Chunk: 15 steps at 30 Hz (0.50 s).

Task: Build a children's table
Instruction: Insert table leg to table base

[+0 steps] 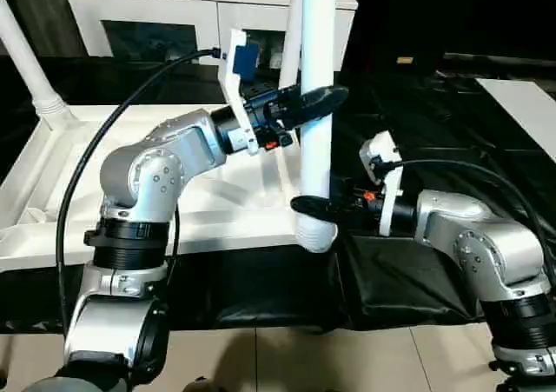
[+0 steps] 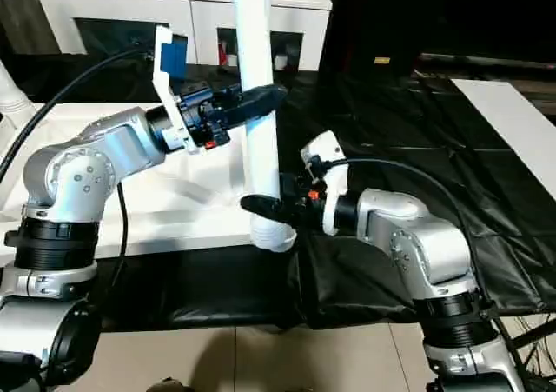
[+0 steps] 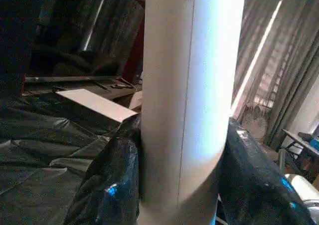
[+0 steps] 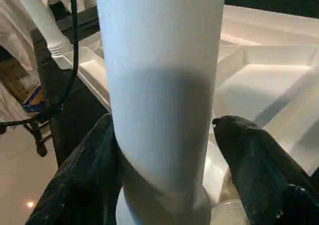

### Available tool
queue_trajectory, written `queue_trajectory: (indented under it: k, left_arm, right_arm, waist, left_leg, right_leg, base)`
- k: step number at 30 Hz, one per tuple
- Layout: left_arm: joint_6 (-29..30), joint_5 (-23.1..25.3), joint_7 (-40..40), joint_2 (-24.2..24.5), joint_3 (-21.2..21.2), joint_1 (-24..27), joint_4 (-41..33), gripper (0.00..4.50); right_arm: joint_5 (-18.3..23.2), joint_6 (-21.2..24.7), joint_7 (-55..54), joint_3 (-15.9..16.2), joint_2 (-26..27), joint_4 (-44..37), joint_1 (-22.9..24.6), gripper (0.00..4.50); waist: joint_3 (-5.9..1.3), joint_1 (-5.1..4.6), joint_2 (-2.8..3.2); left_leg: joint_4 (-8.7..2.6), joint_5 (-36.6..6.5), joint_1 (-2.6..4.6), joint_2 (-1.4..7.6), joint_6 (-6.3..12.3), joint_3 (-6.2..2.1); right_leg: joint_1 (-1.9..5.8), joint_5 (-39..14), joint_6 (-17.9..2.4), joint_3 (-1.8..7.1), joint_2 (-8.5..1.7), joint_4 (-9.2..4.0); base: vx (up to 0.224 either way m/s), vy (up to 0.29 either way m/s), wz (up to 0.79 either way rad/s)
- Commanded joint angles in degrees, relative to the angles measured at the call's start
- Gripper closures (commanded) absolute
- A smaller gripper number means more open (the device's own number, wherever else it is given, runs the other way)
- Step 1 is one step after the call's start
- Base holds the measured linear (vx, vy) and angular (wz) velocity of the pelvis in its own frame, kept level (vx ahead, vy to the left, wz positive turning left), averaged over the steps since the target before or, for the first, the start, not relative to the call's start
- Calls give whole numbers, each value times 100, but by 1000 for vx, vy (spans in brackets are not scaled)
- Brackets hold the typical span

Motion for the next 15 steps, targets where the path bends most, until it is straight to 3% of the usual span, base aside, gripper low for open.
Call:
queue_trajectory:
  k: [1,8,15]
  left_arm:
    - [-45,-57,-56,14,-62,-215,-26,273]
    - [-38,-67,-88,6,-65,-220,-27,275]
    - [-2,-67,-124,25,-96,-195,-69,275]
  right_arm:
    - [-22,71,22,31,-82,-73,44,135]
    - [27,80,69,86,-93,-53,49,209]
    - [9,40,78,89,-91,-22,41,254]
  waist:
    - [-405,14,10]
    - [-400,11,9]
    - [-402,13,9]
  left_leg:
    - [-345,-860,43,144,11,-23]
    - [-346,-904,42,144,-5,-22]
    - [-345,-886,47,146,4,-23]
  right_leg:
    - [350,-1239,-930,256,-385,-402]
    - [350,-1278,-928,258,-387,-410]
    - [346,-1252,-940,255,-383,-405]
  base:
    - [0,0,0]
    - [0,0,0]
    - [0,0,0]
